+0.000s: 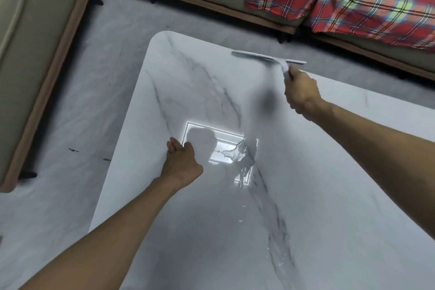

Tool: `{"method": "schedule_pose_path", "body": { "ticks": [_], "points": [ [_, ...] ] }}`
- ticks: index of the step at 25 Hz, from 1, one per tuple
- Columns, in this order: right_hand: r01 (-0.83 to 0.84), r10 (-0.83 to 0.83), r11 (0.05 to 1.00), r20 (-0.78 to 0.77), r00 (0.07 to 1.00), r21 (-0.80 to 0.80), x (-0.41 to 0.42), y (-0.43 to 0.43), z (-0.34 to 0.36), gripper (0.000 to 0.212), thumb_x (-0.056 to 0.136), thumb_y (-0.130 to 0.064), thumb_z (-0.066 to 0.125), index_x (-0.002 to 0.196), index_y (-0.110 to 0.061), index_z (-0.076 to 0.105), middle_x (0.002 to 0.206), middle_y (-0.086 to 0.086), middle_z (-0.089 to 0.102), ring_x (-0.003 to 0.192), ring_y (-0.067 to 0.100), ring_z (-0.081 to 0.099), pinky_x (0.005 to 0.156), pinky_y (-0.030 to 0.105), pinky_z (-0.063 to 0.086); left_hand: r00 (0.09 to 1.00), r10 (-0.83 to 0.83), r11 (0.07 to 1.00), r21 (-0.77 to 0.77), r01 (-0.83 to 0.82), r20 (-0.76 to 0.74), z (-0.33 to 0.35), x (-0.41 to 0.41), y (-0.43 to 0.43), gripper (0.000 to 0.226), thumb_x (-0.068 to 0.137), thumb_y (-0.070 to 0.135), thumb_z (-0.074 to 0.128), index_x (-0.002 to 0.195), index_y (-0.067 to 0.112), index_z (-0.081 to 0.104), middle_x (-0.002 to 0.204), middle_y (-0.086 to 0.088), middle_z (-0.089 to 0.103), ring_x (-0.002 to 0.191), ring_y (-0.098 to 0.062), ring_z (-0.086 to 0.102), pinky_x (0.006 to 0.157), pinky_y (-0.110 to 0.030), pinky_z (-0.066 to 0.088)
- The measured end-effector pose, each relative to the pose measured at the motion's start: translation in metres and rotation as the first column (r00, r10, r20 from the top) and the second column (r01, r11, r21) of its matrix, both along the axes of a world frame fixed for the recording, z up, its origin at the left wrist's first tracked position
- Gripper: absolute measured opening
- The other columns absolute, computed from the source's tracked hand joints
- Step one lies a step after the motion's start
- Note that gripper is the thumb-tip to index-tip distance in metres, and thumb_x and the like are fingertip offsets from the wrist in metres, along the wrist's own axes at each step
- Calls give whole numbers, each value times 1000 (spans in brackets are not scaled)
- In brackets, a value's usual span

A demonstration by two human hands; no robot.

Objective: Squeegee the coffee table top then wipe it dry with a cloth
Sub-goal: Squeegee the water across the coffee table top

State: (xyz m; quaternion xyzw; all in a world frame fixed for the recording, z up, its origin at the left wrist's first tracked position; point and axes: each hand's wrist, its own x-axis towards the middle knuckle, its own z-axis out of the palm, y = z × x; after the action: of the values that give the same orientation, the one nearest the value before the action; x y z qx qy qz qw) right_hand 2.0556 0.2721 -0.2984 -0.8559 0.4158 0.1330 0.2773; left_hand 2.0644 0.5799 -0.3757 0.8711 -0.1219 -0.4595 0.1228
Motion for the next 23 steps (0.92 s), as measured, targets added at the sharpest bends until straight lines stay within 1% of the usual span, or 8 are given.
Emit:
{"method": "schedule_pose_path", "body": {
  "ticks": [3, 6, 9, 12, 16, 19, 21, 23],
  "points": [
    [-111, 104, 984, -51, 993, -140, -28, 17, -10, 33, 104, -25, 29, 130, -11, 45, 108, 27, 62, 94, 47, 58, 74, 46, 46, 1000, -17, 1000, 4, 17, 18, -3, -2, -1, 52, 79, 9, 45, 130, 3, 35, 157, -28, -15, 148, -37, -13, 118, -44, 19],
    [-193, 180, 971, -99, 979, -143, -92, 40, -5, 44, 104, -25, 33, 147, -19, 34, 106, 28, 65, 95, 49, 57, 76, 45, 44, 999, -35, 999, 3, 35, 17, -3, -1, 0, 51, 78, 9, 46, 128, 2, 35, 156, -29, -14, 147, -39, -12, 118, -45, 19],
    [-219, 202, 974, -203, 958, -64, -154, 60, 12, 44, 103, -28, 31, 148, -27, 30, 82, 20, 66, 74, 43, 59, 64, 38, 42, 999, -43, 999, 9, 43, 12, -3, 0, 0, 51, 79, 10, 47, 128, 2, 35, 156, -31, -13, 147, -40, -11, 118, -45, 20],
    [-203, 196, 979, -254, 947, 0, -178, 66, 42, 34, 103, -35, 30, 131, -23, 46, 61, 5, 58, 59, 36, 52, 52, 34, 37, 999, -47, 999, 11, 47, 18, -2, -2, 0, 54, 79, 11, 47, 131, 2, 34, 156, -30, -13, 147, -40, -12, 118, -45, 19],
    [-81, 75, 995, -110, 991, -52, -131, 33, 48, 30, 104, -27, 35, 118, -9, 54, 96, 25, 68, 85, 45, 63, 71, 43, 49, 998, -49, 999, 6, 49, 44, -5, -5, 6, 46, 82, 16, 52, 125, 6, 39, 158, -27, -8, 149, -36, -6, 119, -43, 17],
    [200, -200, 976, -4, 980, 83, -66, 12, 26, 16, 102, -21, 30, 99, -13, 44, 98, 23, 59, 70, 32, 55, 49, 30, 41, 989, -36, 997, -62, 45, 145, -5, -10, 18, 28, 79, 11, 56, 103, 12, 42, 143, -21, 30, 137, -38, 29, 108, -38, 33],
    [320, -322, 937, -9, 947, 140, -39, 17, 9, 25, 101, -19, 28, 117, -12, 45, 109, 22, 59, 71, 32, 53, 47, 30, 41, 979, -53, 992, -104, 75, 199, -5, -19, 29, 26, 76, 6, 55, 94, 16, 38, 119, -11, 40, 120, -34, 42, 96, -36, 39],
    [190, -190, 980, 2, 982, 56, -37, 45, -4, 37, 101, -17, 28, 136, -11, 38, 114, 24, 60, 80, 37, 56, 57, 37, 46, 973, -89, 987, -111, 114, 211, -9, -30, 40, 25, 77, 2, 52, 96, 14, 40, 125, -16, 39, 124, -34, 40, 98, -36, 40]
  ]
}}
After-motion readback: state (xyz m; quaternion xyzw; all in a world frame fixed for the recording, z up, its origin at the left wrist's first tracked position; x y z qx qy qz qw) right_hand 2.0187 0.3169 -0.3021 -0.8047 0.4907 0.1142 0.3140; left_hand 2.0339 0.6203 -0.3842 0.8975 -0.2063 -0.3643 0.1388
